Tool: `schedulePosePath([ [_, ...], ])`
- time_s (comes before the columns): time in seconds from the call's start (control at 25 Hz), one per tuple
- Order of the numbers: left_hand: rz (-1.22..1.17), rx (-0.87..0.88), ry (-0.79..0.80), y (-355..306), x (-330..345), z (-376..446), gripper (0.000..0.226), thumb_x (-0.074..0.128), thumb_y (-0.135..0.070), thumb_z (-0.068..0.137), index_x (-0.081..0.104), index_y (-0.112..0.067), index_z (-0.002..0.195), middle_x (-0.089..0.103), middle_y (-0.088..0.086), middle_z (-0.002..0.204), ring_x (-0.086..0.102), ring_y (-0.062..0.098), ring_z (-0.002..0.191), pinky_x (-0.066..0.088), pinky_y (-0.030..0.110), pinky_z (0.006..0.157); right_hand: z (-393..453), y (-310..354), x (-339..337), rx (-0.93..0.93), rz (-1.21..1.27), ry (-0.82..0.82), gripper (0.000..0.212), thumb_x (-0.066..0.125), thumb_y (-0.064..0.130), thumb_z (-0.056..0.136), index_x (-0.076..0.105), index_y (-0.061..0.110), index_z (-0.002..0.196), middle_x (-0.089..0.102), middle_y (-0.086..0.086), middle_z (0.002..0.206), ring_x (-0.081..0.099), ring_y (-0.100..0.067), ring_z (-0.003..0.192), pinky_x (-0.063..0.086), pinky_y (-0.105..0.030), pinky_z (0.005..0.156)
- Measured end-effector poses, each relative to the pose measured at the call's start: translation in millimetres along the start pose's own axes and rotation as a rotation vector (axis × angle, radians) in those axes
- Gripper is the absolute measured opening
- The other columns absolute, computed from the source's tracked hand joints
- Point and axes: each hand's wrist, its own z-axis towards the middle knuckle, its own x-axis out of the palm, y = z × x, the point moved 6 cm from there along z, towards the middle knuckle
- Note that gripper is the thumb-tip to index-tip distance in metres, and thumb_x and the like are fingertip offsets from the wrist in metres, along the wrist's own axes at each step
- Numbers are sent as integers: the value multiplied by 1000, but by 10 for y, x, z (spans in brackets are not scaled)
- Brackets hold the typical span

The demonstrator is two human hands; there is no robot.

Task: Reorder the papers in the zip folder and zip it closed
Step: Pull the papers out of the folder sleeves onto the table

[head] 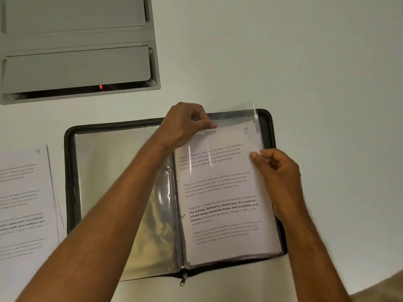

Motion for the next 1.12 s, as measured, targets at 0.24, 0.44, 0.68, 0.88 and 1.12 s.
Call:
schedulePosePath([
  [0.24,177,266,-40,-28,197,-41,32,67,-46,93,78,-25,116,56,-21,100,53,8,103,47,37,95,-50,-8,-145,-12,-16,-85,9,78,30,92,70,26,96,74,8,83,72,-13,78,62,-37,76],
  [0.44,246,409,-181,-121,136,-166,28,71,-31,94,76,-24,120,52,-8,90,49,11,84,42,27,75,-155,80,-186,-115,-106,-111,9,73,33,95,66,31,100,69,14,77,69,-4,73,55,-16,64],
  [0.68,151,256,-59,-106,-11,-109,14,72,-34,94,69,-21,97,72,-10,88,67,13,84,56,42,81,-195,34,-163,-121,-84,-129,6,71,32,97,66,31,100,70,19,78,70,-2,75,54,-15,65],
  [0.88,168,136,56,-125,-45,-49,37,49,-48,105,71,-22,90,75,-15,83,71,10,68,58,39,81,-198,0,-151,-89,-43,-119,4,70,32,97,66,32,99,72,20,86,71,-3,80,56,-17,65],
  [1.12,253,-27,265,-97,26,-6,75,33,-83,91,80,-26,79,76,-3,91,66,17,71,51,34,82,-209,-2,-91,-59,66,-57,4,68,26,99,68,30,98,75,15,91,74,-7,84,58,-19,66],
])
